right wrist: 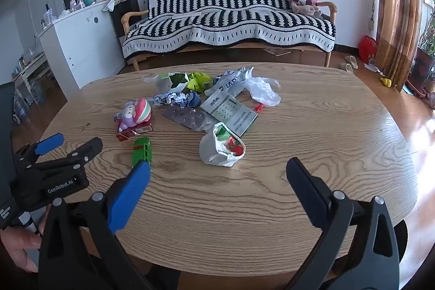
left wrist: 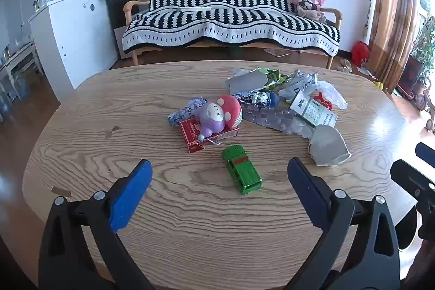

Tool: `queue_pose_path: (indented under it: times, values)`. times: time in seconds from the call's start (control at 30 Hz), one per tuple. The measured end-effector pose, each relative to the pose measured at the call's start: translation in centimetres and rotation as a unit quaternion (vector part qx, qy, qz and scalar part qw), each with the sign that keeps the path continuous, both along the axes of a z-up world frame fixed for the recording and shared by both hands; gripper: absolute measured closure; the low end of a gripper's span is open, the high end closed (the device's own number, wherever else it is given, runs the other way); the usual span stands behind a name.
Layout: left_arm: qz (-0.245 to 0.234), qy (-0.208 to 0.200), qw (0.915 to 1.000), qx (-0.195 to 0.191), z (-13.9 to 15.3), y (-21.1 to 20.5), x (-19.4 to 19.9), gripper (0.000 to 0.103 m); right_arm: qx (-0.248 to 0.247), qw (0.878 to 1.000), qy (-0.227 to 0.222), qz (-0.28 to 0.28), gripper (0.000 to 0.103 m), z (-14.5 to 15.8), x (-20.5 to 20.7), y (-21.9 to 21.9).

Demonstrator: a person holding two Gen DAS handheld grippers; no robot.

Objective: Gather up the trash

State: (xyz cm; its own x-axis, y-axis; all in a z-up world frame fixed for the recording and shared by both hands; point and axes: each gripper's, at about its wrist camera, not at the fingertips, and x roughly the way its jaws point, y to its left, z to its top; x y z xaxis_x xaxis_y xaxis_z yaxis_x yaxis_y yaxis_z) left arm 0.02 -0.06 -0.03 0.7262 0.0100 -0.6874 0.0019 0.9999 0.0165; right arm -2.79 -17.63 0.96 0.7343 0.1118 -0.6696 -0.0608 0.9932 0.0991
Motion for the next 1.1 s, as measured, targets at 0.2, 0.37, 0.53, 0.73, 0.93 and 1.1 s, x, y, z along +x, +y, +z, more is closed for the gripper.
queue_pose_path:
  times: [0.2,0.37,0.53,0.73,0.93,1.1]
  values:
    - [0.002,0.0,1.0,-0.001,-0.05,-0.09,0.02,0.006,0.0,1.0,0.003,0.003,0.006,0.07,-0.08,0.08]
    - [0.001,-0.002,1.0,-0.002,-0.69,0.15,0.27,0.006,-0.002,1.0,0.006,0.002,0.006,0.1,0.16,0.31]
    - [0.001,0.0,1.0,-0.005,-0.75,0.32,0.15,0.006,-0.003,1.0,0.007,0.002,0.006,0.18,-0.19,0.27]
    - [0.001,0.0,1.0,-0.006,-0.53,0.46,-0.03,0.006,-0.002,1.0,0.007,0.003,0.006,0.23,-0.21,0.15]
    - [0.002,0.0,1.0,-0.006,-0.57,0.42,-0.05,0.006,-0.003,1.0,0.007,0.004,0.006,0.31,-0.2,0.23]
    - [0.001,0.001,1.0,-0.006,-0.54,0.4,-0.07,0.006,-0.004,1.0,0.007,0.004,0.006,0.29,-0.21,0.25]
